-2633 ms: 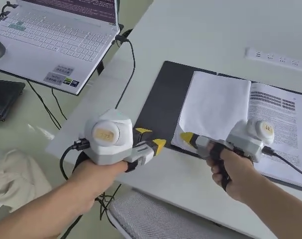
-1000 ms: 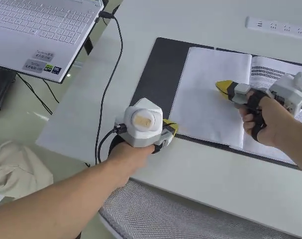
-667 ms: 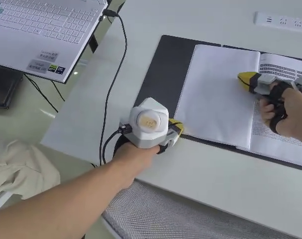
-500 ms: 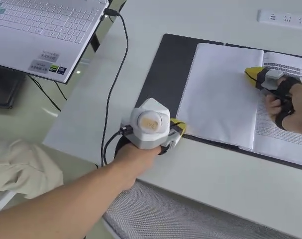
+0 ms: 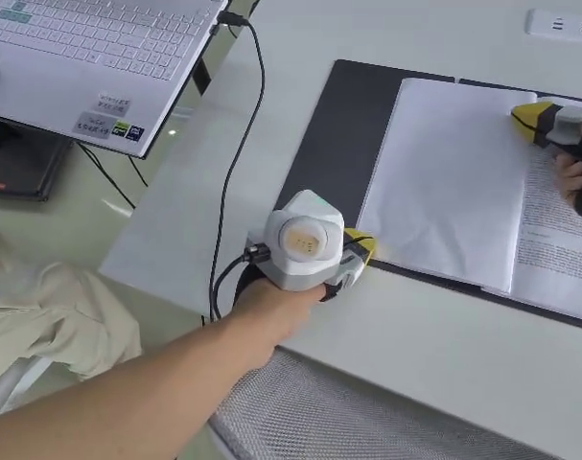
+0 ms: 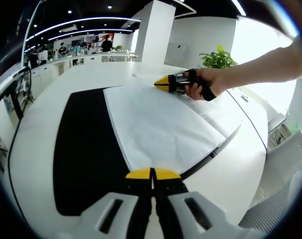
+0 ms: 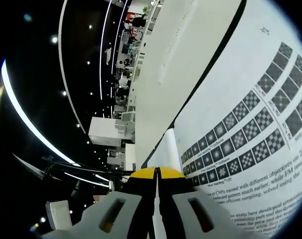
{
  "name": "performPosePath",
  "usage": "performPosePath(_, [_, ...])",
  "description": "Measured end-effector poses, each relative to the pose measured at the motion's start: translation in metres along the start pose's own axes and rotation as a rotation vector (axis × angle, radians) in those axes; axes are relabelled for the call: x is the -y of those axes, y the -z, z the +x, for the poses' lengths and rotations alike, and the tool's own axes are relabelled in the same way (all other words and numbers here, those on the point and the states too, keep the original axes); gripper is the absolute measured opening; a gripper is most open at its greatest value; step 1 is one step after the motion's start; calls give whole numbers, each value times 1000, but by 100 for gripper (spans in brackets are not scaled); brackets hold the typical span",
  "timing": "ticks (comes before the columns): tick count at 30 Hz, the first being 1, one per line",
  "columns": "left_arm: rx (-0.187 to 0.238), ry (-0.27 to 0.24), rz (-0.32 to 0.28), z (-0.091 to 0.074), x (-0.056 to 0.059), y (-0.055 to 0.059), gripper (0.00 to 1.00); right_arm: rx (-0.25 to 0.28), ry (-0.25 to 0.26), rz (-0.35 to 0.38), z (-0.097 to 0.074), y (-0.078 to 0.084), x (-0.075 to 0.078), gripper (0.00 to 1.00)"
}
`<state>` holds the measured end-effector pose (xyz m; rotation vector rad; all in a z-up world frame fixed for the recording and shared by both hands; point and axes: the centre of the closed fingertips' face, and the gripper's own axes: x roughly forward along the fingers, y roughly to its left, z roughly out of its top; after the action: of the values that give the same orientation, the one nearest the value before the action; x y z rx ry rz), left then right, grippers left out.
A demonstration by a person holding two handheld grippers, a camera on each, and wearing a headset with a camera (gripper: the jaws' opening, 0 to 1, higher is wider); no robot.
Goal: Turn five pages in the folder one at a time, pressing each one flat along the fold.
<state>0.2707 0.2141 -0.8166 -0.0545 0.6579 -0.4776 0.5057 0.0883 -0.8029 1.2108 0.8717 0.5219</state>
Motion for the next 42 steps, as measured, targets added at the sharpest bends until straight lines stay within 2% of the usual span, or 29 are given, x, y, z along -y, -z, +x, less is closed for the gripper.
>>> performPosePath(6, [2, -4, 4, 0, 0, 0, 0, 2, 5, 0, 8, -11, -3, 0])
performPosePath(12, [5, -3, 0, 0, 0, 0, 0, 8, 33, -26, 13, -20, -2, 0])
performPosePath(14, [7, -3, 0, 0, 0, 0, 0, 17, 38, -26, 16, -30, 1, 0])
performPosePath(19, [4, -4, 4, 1, 0, 1, 0, 7, 52, -22, 17, -33, 4, 0])
performPosePath(24, [5, -2, 6, 0, 0, 1, 0, -34, 66, -44, 12, -22, 9, 0])
performPosePath(31, [3, -3, 14, 0, 1, 1, 0, -98, 67, -58, 3, -4, 6, 0])
performPosePath(42, [4, -12, 22, 0, 1, 1, 0, -179, 44, -50, -13, 20, 6, 0])
